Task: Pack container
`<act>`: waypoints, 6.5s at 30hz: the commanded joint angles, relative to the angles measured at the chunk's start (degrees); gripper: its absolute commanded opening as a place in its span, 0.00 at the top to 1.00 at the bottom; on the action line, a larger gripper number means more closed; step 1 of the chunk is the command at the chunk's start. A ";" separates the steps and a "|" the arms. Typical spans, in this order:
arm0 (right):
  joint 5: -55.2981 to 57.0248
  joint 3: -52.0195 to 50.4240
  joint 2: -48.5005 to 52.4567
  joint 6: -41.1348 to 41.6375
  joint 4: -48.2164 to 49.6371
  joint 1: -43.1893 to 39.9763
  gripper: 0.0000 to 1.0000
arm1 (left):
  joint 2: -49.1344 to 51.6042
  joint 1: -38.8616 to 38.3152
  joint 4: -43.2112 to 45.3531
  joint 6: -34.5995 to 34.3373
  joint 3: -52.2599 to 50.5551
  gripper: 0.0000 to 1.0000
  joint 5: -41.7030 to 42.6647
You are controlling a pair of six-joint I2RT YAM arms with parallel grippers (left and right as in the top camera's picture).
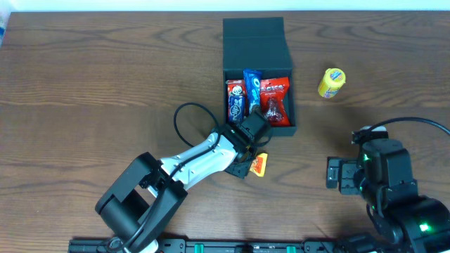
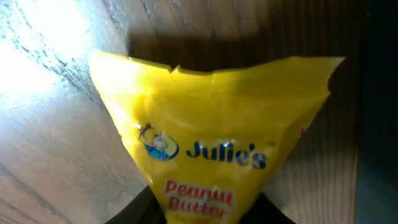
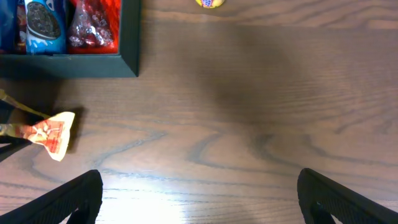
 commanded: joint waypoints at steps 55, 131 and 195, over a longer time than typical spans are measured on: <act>0.20 0.09 -0.26 -0.37 -0.09 -0.90 0.01 | -10.78 -0.74 -23.28 80.61 25.05 0.94 -7.30; 0.20 0.09 -0.26 -0.37 -0.09 -0.90 0.01 | 8.61 0.13 -30.58 87.78 51.98 0.05 -10.58; -3.91 0.09 -0.26 -0.37 9.35 -0.90 0.01 | -41.62 -0.94 -30.64 82.97 10.23 0.05 -31.12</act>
